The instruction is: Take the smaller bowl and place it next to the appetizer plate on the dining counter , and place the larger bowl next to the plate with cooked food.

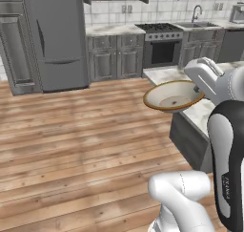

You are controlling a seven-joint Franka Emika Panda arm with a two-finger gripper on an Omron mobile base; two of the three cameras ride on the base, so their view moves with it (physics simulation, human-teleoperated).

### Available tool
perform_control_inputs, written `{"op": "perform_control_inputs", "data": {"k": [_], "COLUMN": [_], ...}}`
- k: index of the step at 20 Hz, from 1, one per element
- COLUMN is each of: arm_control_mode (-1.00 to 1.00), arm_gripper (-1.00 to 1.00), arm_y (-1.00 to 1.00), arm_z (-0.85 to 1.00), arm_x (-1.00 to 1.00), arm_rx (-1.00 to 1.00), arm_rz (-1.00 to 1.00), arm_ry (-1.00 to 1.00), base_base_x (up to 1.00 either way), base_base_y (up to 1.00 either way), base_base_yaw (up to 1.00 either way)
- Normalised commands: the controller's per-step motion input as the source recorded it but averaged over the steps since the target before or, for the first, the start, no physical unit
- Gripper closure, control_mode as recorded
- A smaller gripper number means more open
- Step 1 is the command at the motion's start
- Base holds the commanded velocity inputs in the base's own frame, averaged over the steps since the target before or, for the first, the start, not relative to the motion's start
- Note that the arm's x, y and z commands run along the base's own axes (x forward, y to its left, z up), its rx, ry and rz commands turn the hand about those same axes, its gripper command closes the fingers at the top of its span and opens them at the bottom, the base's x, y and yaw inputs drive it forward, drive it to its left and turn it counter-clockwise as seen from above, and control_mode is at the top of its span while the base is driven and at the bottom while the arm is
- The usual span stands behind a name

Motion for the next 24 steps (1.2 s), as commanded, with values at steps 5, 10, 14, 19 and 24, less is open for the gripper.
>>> {"op": "perform_control_inputs", "data": {"k": [5,10,14,19,24], "arm_control_mode": [1.00,1.00,1.00,1.00,1.00], "arm_gripper": [1.00,1.00,1.00,1.00,1.00], "arm_y": [0.00,0.00,0.00,0.00,0.00], "arm_z": [0.00,0.00,0.00,0.00,0.00], "arm_x": [0.00,0.00,0.00,0.00,0.00], "arm_rx": [0.00,0.00,0.00,0.00,0.00], "arm_rz": [0.00,0.00,0.00,0.00,0.00], "arm_ry": [0.00,0.00,0.00,0.00,0.00], "base_base_x": [0.00,-0.03,-0.03,-0.01,-0.07], "base_base_y": [-1.00,-1.00,-1.00,-1.00,-0.97], "base_base_yaw": [0.00,0.00,0.00,0.00,0.00]}}
